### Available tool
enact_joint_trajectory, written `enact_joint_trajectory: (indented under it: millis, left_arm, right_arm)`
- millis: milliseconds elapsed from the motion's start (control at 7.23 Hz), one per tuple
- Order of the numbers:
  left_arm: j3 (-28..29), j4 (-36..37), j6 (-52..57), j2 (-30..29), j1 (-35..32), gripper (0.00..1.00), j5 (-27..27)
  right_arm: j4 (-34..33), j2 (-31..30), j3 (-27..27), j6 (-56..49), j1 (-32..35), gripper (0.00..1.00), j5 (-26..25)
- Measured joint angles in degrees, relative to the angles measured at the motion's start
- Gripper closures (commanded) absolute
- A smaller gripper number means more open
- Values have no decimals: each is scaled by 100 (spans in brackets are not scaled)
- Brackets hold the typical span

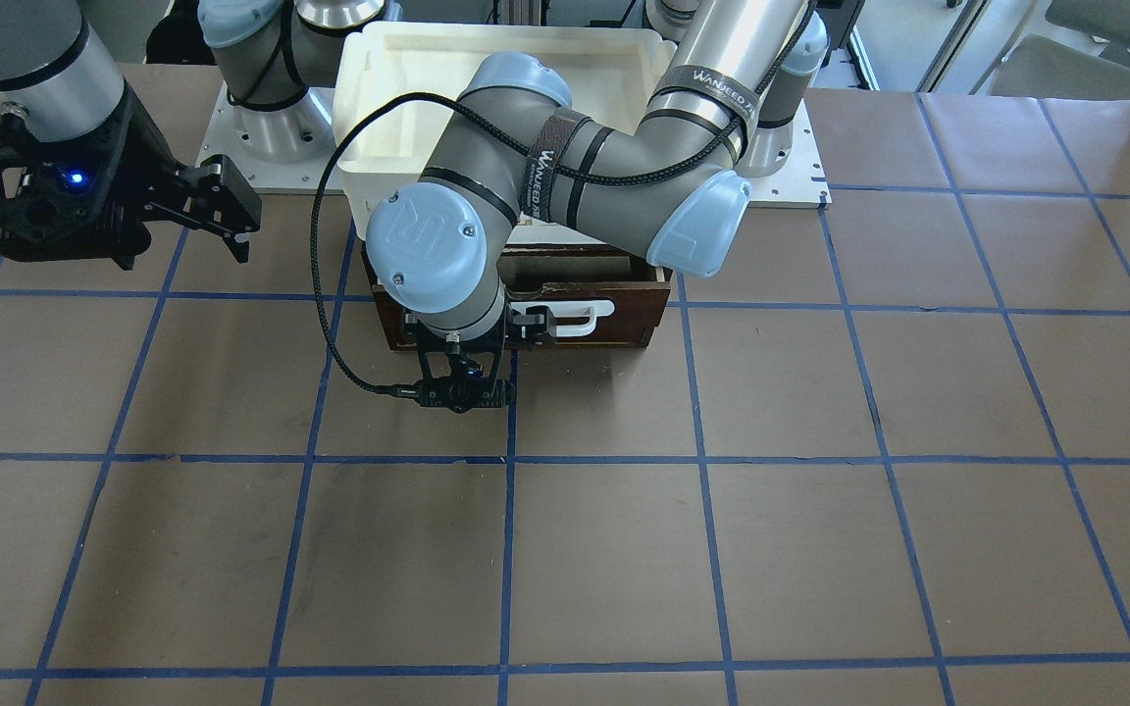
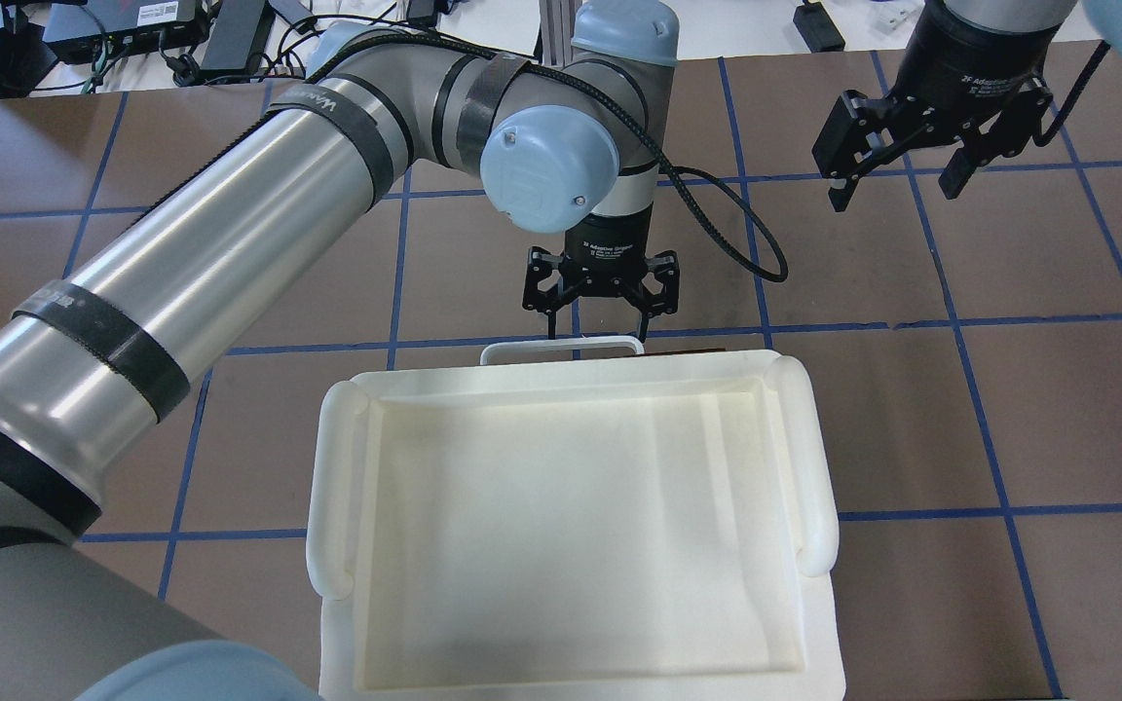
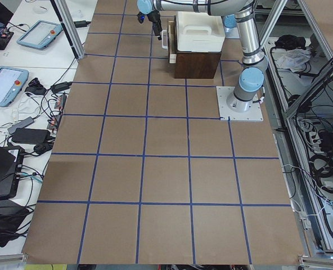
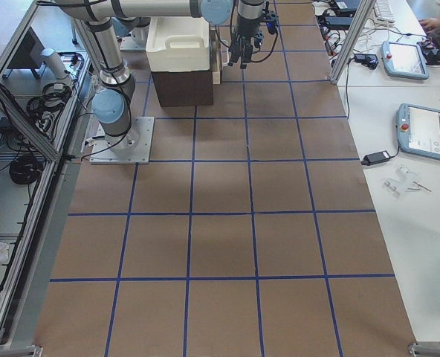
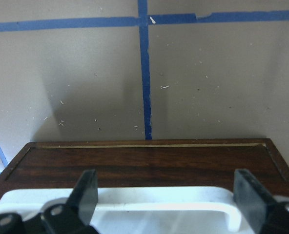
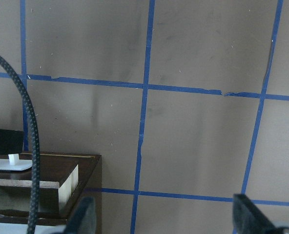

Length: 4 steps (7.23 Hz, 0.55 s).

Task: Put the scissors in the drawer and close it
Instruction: 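Push the drawer closed with the left gripper, away from the robot, then hold the left gripper against the closed drawer front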

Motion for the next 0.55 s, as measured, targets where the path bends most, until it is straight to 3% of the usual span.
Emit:
enact_joint_trajectory:
  millis: [553]
  left_arm:
    - [-77,-457,-56,173,-37,0,-228]
  right_arm:
    - [16,-45,4,0,-6,0,15]
